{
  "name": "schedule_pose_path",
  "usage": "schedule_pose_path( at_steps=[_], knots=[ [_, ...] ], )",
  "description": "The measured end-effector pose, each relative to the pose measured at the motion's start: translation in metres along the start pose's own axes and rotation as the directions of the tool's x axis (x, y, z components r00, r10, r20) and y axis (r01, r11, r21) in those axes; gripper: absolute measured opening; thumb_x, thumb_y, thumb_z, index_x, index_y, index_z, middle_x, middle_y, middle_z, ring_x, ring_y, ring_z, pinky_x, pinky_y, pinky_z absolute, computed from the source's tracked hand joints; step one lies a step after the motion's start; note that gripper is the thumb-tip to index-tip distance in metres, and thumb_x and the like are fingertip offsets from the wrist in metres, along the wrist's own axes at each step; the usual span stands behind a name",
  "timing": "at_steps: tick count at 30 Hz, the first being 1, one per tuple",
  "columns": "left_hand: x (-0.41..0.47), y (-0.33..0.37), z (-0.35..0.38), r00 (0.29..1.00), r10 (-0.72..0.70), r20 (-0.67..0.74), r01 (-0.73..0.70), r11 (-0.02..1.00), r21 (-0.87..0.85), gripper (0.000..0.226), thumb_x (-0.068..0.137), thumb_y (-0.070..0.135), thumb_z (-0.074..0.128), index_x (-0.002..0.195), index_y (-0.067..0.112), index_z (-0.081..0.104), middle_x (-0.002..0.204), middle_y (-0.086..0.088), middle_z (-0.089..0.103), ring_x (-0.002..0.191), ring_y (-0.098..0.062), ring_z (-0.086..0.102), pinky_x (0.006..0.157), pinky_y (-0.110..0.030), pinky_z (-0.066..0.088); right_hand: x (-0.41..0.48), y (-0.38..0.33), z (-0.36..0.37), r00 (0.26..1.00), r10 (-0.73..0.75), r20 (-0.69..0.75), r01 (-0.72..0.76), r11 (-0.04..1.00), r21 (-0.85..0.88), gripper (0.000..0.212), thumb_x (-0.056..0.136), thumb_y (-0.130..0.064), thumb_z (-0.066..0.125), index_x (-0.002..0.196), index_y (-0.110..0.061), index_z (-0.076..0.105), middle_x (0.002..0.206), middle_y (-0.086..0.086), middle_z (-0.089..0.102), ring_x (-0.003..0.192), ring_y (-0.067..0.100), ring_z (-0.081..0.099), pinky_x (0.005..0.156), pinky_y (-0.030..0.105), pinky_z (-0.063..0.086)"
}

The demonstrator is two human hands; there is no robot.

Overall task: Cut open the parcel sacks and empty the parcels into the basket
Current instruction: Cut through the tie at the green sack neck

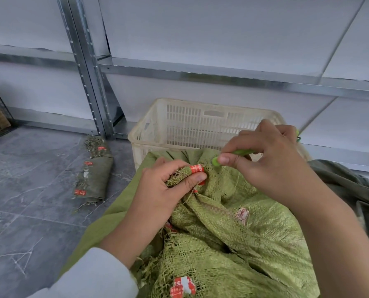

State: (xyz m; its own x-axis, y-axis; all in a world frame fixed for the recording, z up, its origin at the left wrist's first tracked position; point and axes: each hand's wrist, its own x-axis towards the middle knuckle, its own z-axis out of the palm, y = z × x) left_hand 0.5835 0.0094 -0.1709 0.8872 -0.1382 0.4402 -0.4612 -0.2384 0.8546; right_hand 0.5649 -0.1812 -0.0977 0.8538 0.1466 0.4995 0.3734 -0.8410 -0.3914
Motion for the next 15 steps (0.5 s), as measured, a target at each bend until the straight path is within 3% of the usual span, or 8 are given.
schedule_pose_path(
  at_steps=[5, 9, 13, 15],
  knots=[
    [0.0004, 0.0012, 0.0011, 1.0, 0.002, -0.012, -0.002, 1.0, -0.016, 0.019, 0.072, 0.051, 0.071, 0.084, 0.037, 0.075, 0.076, 0.001, 0.063, 0.075, -0.014, 0.059, 0.07, -0.028, 0.043, 0.0003, 0.0005, -0.001, 0.999, -0.037, -0.035, 0.035, 0.998, -0.061, 0.008, 0.079, -0.048, 0.067, 0.071, -0.045, 0.068, 0.07, -0.023, 0.059, 0.088, 0.0, 0.03, 0.083, 0.023, 0.015],
    [0.0004, 0.0017, 0.0005, 1.0, -0.004, -0.029, 0.003, 1.0, -0.029, 0.02, 0.072, 0.05, 0.071, 0.085, 0.035, 0.076, 0.078, -0.002, 0.064, 0.077, -0.016, 0.06, 0.072, -0.031, 0.046, -0.0001, 0.0024, -0.0016, 0.998, -0.033, -0.061, 0.031, 0.998, -0.046, 0.007, 0.079, -0.043, 0.071, 0.072, -0.041, 0.071, 0.076, -0.043, 0.052, 0.094, -0.024, 0.024, 0.081, 0.025, 0.016],
    [-0.0004, 0.0013, 0.0017, 1.0, -0.002, -0.023, 0.001, 1.0, -0.027, 0.021, 0.073, 0.047, 0.072, 0.084, 0.03, 0.077, 0.076, 0.002, 0.062, 0.075, -0.013, 0.058, 0.071, -0.027, 0.043, 0.0009, -0.001, 0.0033, 0.996, -0.077, -0.034, 0.074, 0.994, -0.078, 0.008, 0.08, -0.042, 0.07, 0.072, -0.041, 0.07, 0.067, -0.025, 0.058, 0.083, 0.001, 0.032, 0.083, 0.025, 0.015],
    [-0.0002, 0.001, 0.0018, 1.0, 0.006, -0.025, -0.007, 1.0, -0.026, 0.019, 0.073, 0.045, 0.072, 0.084, 0.03, 0.077, 0.074, 0.004, 0.062, 0.075, -0.012, 0.058, 0.07, -0.026, 0.042, 0.0013, -0.0011, 0.0046, 0.996, -0.086, -0.036, 0.082, 0.993, -0.083, 0.009, 0.081, -0.042, 0.07, 0.072, -0.041, 0.07, 0.067, -0.022, 0.058, 0.083, 0.006, 0.033, 0.085, 0.026, 0.015]
  ],
)
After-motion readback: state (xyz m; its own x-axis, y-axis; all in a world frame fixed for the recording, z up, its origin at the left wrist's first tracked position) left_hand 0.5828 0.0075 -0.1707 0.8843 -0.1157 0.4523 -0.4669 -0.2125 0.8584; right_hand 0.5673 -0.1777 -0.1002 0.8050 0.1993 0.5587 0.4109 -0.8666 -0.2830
